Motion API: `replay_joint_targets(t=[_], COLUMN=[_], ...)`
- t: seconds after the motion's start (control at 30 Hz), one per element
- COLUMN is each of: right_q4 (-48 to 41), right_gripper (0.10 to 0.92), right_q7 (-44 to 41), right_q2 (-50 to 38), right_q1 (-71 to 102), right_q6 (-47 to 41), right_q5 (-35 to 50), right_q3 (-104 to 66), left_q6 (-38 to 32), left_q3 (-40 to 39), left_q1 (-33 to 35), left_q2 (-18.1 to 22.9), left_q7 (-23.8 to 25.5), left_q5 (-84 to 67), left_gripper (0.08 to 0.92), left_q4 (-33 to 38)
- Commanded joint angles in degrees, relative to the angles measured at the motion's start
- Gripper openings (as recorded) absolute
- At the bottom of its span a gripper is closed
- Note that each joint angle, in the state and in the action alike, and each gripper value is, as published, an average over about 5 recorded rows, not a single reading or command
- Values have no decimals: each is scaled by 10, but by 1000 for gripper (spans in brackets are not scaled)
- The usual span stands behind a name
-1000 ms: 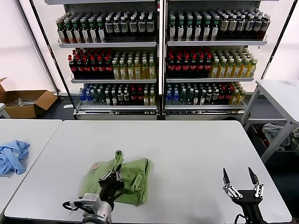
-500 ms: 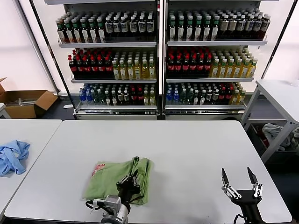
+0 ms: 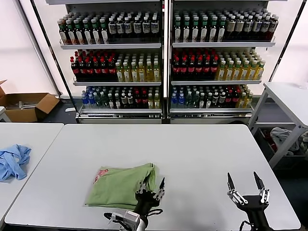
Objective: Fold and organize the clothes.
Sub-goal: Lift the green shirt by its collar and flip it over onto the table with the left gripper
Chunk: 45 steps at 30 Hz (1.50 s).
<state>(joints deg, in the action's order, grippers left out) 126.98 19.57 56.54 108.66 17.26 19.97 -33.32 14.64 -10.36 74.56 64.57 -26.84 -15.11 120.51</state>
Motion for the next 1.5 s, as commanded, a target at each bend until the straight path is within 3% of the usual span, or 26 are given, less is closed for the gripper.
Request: replay_joint_targets(t=[0.03,0.2,0.37,0.67,1.17,1.5], right_q4=[3,0,-1,-3,-2,-3], right_gripper=[823,823,823,823,823,823], right_q7=[1,2,1,1,-1,-1], right_q2=[-1,-5,-5,-8,-6,-5], right_q1=[2,2,-2,0,-2,-4], right_q6=[0,1,0,-1,-3,-2], right_q5=[1,5,8,8,6,5], right_q3=[-4,-10,-12,-14,-10,-8], left_q6=[-12,-4,7,27,40,38], left_q3=[110,295,399,389,361,344], left_q1=[15,111,154,135,127,124], left_q2=[-45,-122,-139,-120,-105,-83], left_q7=[22,35,38,49,84,132], left_q5=[-31,-166,-248,-261,-279,-290], left_gripper=[609,753,818,823,823,823], left_q4=[78,96,54,-32,-78,-75])
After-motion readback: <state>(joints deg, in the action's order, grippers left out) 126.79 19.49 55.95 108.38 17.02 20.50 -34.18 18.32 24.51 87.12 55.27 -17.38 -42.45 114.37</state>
